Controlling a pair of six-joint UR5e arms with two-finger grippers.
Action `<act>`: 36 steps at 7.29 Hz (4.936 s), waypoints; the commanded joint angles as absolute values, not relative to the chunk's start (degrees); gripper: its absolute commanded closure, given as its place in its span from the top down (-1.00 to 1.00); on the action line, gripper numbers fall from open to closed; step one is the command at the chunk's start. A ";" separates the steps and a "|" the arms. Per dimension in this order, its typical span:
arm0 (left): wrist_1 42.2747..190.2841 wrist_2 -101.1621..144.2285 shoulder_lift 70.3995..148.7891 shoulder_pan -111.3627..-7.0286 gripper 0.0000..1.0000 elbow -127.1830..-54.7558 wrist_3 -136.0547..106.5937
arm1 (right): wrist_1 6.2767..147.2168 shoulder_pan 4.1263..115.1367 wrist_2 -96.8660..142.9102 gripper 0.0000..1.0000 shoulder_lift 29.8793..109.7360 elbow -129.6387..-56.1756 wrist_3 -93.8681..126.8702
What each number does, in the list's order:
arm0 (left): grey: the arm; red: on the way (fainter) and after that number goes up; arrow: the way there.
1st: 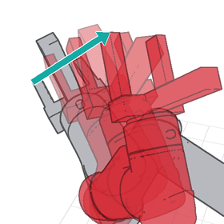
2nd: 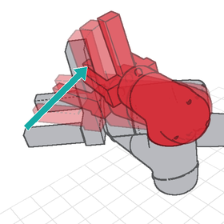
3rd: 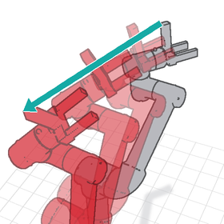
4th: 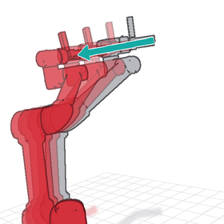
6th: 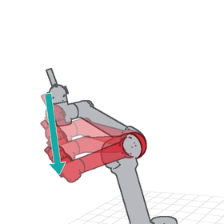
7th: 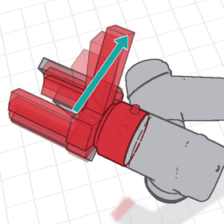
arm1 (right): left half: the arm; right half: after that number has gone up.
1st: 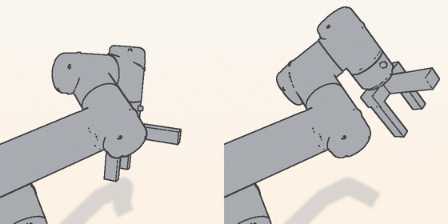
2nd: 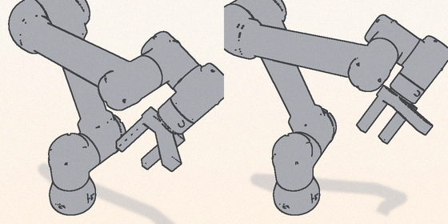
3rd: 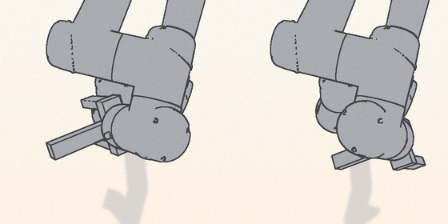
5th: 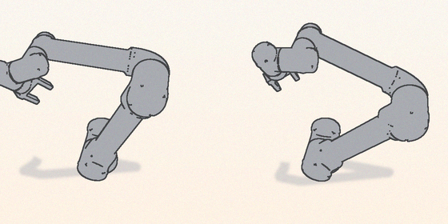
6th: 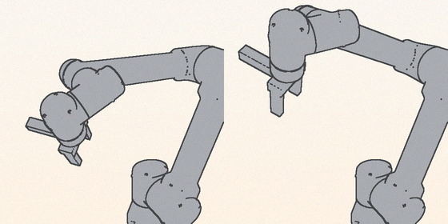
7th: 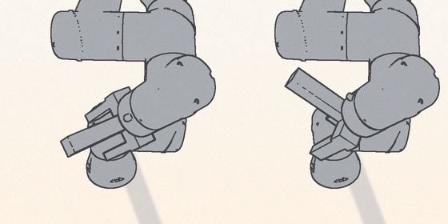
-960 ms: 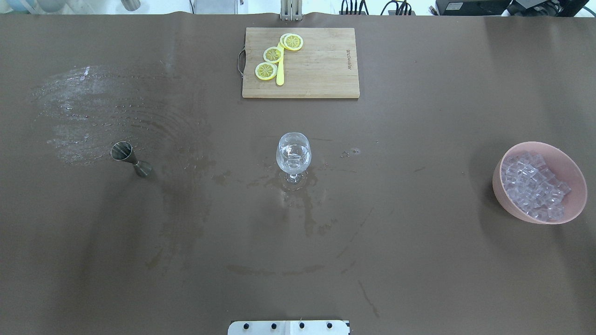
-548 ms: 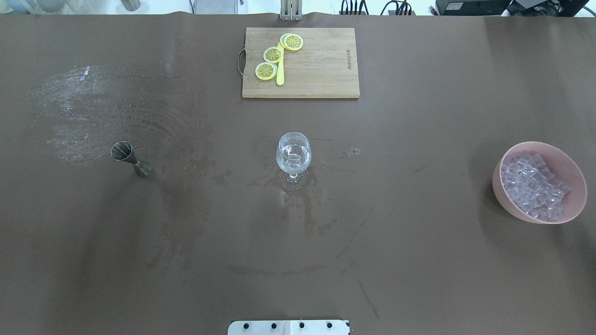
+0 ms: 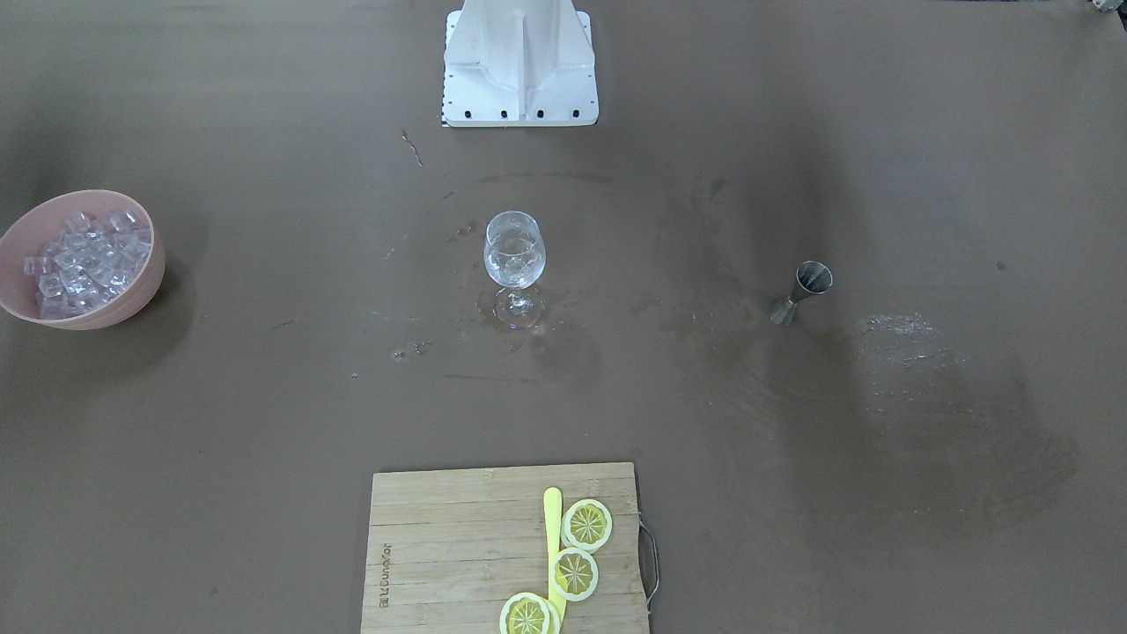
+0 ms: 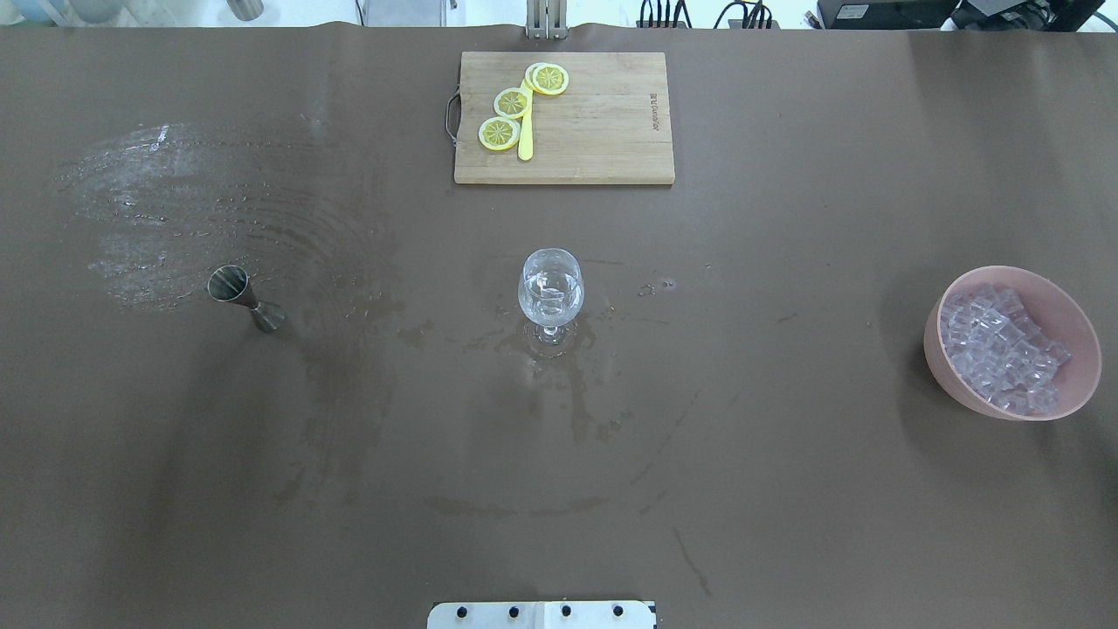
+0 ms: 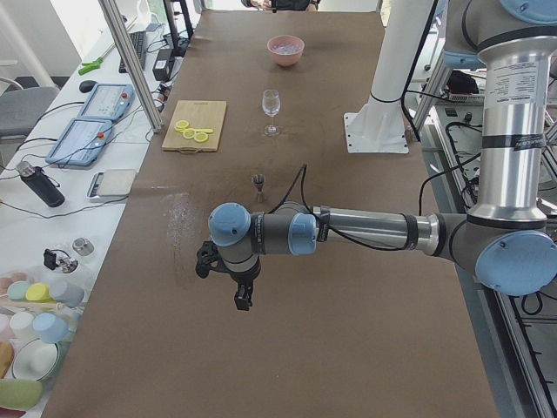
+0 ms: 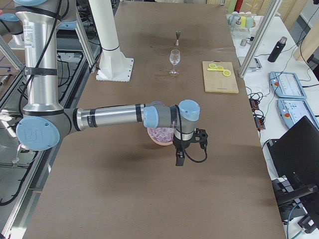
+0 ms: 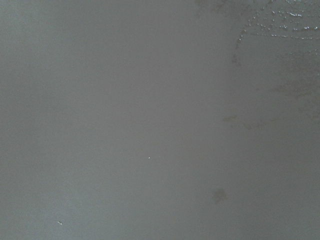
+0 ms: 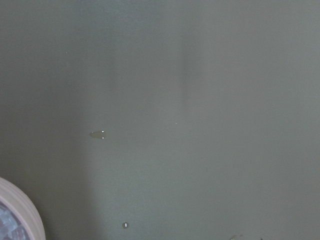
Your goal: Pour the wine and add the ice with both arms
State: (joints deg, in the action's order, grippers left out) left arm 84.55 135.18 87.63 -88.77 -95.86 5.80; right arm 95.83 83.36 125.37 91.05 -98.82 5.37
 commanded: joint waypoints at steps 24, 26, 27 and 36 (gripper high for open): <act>85.43 135.26 87.71 -88.68 0.95 -95.71 5.89 | 91.32 84.11 132.98 1.00 92.64 -98.88 4.83; 85.43 135.18 87.71 -88.68 0.95 -95.71 5.89 | 91.32 84.11 132.89 1.00 92.64 -98.88 4.83; 85.43 135.18 87.71 -88.68 0.95 -95.71 5.89 | 91.32 84.11 132.89 1.00 92.64 -98.88 4.83; 85.43 135.26 87.71 -88.59 0.95 -95.71 5.89 | 91.32 84.11 132.89 1.00 92.64 -98.88 4.83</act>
